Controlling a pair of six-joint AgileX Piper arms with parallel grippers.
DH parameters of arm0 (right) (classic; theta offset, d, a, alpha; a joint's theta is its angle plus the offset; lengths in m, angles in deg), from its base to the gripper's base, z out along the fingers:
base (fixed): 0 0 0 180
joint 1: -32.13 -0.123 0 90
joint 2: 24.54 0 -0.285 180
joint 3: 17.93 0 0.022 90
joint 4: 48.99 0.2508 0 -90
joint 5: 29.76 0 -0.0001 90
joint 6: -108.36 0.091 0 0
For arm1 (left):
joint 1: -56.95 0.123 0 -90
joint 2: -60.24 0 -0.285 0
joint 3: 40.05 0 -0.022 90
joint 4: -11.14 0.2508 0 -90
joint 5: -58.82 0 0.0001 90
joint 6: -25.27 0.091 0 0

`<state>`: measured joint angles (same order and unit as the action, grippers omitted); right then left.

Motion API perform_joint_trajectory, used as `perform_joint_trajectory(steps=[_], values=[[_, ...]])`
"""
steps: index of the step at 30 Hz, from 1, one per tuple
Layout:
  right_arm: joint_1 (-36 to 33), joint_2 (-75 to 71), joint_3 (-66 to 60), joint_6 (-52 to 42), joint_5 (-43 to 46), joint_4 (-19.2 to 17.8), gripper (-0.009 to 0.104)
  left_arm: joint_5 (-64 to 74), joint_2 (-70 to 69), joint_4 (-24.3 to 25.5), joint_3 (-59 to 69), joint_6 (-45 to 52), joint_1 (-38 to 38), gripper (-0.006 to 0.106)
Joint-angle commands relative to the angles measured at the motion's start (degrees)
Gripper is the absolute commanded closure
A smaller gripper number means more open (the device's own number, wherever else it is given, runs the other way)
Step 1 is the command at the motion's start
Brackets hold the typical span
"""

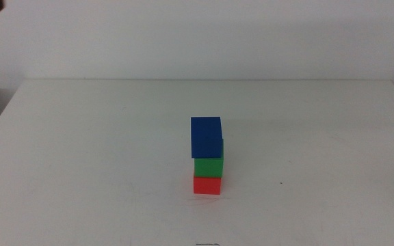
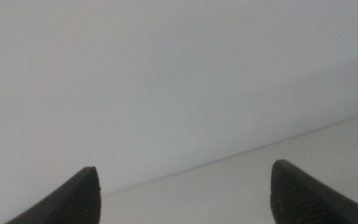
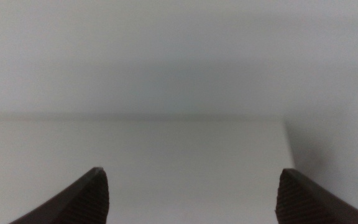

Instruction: Stack red cubes first, then green, then blue cubes in a specific spot.

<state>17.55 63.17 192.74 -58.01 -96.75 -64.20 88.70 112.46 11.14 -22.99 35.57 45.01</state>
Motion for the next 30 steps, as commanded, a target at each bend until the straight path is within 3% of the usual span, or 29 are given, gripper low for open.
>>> perform_joint_trajectory(steps=[1,3,11,15,23,30], values=[[2.48,-4.4,-2.24,-0.52,11.1,-2.1,0.01,-5.78,-1.7,-3.78,1.36,-0.26,4.95,0.007],[4.71,-6.93,-6.88,-0.52,17.49,-2.03,0.01,-5.78,-4.0,-5.53,4.08,-0.26,7.69,0.007],[10.54,-19.5,-35.36,-0.52,37.95,1.22,0.01,-5.83,-14.52,-5.02,14.73,-0.26,8.07,0.007],[10.83,-28.82,-53.91,-0.52,47.42,5.73,0.01,-6.09,-20.18,-5.12,20.08,-0.26,8.07,0.007],[10.89,-50.74,-82.05,-0.52,49.89,6.55,0.01,-7.2,-29.78,-5.04,27.32,-0.26,8.07,0.007],[11.56,-67.8,-96.89,-0.52,50.15,8.22,0.01,-14.41,-35.16,-5.04,39.49,-0.26,8.13,0.007]])
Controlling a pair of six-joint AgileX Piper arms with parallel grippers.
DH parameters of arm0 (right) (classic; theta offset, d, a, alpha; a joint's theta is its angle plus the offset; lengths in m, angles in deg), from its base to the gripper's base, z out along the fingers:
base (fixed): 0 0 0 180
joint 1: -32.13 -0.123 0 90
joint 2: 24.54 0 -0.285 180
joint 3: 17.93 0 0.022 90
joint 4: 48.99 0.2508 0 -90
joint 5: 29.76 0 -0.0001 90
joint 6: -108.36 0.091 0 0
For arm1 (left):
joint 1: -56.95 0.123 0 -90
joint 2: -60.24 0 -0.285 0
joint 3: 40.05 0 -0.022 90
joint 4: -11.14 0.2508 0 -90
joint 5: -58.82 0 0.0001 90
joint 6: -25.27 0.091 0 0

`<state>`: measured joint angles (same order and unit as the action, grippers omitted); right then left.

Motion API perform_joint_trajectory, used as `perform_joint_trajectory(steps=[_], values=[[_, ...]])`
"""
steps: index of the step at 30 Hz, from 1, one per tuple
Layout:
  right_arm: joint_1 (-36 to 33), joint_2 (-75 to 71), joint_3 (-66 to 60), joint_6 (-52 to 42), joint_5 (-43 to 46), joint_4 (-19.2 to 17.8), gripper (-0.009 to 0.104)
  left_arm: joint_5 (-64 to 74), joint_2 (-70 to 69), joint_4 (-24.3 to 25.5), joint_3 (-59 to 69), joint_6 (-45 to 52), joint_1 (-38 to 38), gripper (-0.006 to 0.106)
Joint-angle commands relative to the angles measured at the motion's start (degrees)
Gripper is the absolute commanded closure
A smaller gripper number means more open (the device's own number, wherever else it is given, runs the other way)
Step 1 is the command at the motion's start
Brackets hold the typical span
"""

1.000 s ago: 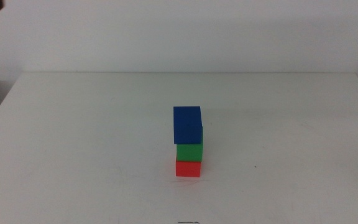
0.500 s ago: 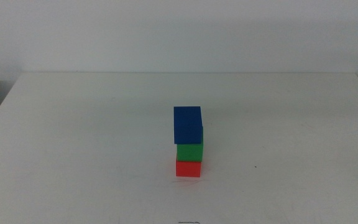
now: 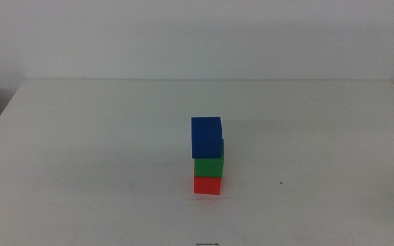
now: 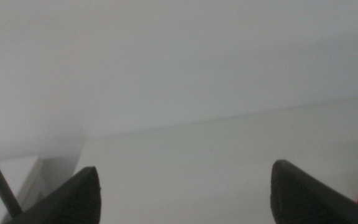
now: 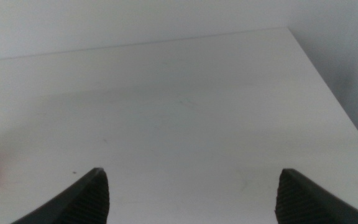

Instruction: Stack red cubes first, then green, then blue cubes in a specific spot.

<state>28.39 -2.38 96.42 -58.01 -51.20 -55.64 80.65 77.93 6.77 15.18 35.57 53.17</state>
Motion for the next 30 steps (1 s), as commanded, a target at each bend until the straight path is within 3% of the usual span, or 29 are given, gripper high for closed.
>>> perform_joint_trajectory(steps=[1,9,30], values=[[1.18,-3.96,-1.91,-0.52,4.74,-0.56,0.01,-6.72,-1.81,-0.66,2.85,-0.26,-0.03,0.007],[6.13,-16.36,-10.73,-0.52,5.93,-1.15,0.01,-8.03,-9.45,-0.9,15.23,-0.26,-0.03,0.007],[6.25,-16.25,-11.71,-0.52,5.79,-2.0,0.01,-11.75,-11.83,-0.9,23.47,-0.26,-0.08,0.007]])
